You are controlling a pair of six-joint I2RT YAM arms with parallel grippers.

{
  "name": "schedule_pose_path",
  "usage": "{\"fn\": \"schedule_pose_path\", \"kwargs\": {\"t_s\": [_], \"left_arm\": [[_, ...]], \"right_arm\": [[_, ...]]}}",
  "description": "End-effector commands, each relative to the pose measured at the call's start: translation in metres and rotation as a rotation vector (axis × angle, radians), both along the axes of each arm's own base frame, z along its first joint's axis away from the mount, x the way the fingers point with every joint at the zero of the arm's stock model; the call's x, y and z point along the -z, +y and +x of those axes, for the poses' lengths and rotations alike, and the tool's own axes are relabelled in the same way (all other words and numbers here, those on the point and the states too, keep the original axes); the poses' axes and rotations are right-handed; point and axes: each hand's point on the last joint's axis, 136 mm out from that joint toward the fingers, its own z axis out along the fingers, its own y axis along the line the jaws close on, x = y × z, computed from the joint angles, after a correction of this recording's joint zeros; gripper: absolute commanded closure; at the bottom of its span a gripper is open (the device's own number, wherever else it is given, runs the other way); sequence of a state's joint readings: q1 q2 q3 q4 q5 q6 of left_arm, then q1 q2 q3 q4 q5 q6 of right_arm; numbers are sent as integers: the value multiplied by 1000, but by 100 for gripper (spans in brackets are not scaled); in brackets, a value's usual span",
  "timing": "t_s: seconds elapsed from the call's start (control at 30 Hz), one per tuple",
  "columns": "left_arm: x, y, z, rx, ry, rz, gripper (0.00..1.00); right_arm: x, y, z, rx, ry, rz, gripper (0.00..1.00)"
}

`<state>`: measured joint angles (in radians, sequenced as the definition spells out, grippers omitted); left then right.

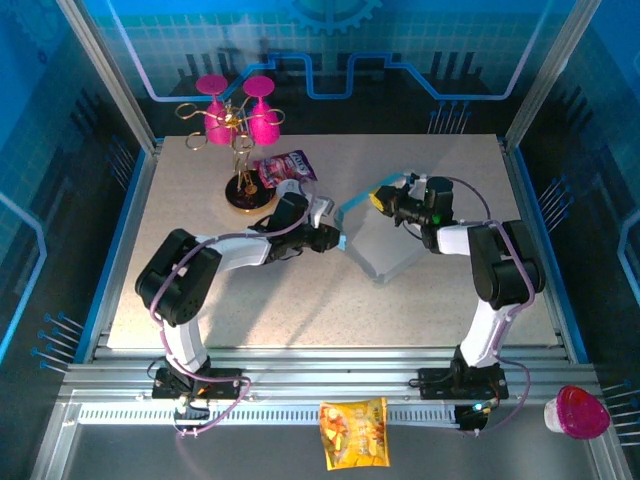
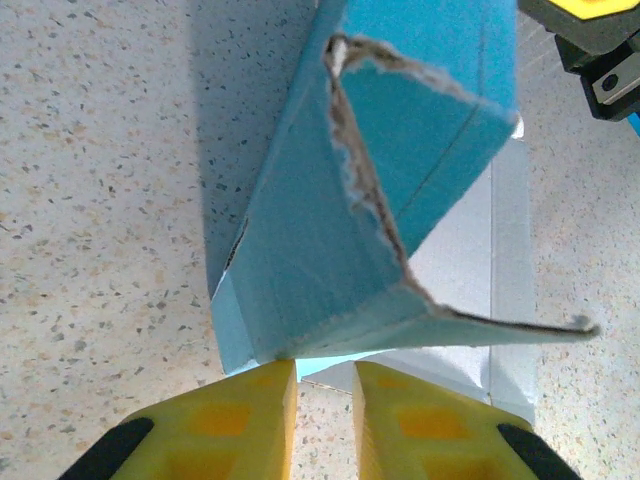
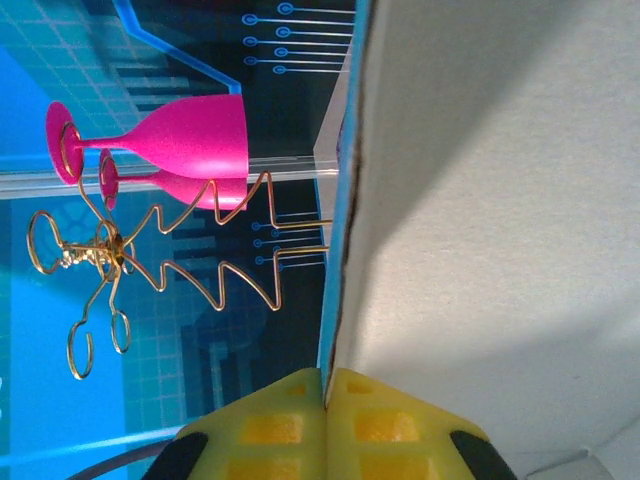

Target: Fold the paper box

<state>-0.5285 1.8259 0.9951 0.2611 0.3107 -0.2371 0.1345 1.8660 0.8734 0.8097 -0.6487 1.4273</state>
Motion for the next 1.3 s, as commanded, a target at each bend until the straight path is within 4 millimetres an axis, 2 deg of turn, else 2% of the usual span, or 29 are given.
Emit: {"fn": "schedule_pose_path", "kwargs": {"t_s": [0.0,0.37,0.7,0.83,1.1,1.27], "left_arm": [[-10,-12,11,-11,-45,-13,77],[-10,-27,18,-65,-77,-27,75],[-5,-33,24,-116,-86,-28,74],[1,-31,25,-150,-85,3,74],[14,-16,33,-283,-85,68,64],[17,-12,39,-340,-100,89,63]], "right_arm": [[6,-4,-2,-15,-8,21,100],[11,-5,-6,-17,3,44,100],[6,-6,-8,-16,-6,72,100],[3,-8,-10,-14,-14,75,100],[8,-11,-12,11,1,96,100],[7,-12,-10,21,0,111,100]]}}
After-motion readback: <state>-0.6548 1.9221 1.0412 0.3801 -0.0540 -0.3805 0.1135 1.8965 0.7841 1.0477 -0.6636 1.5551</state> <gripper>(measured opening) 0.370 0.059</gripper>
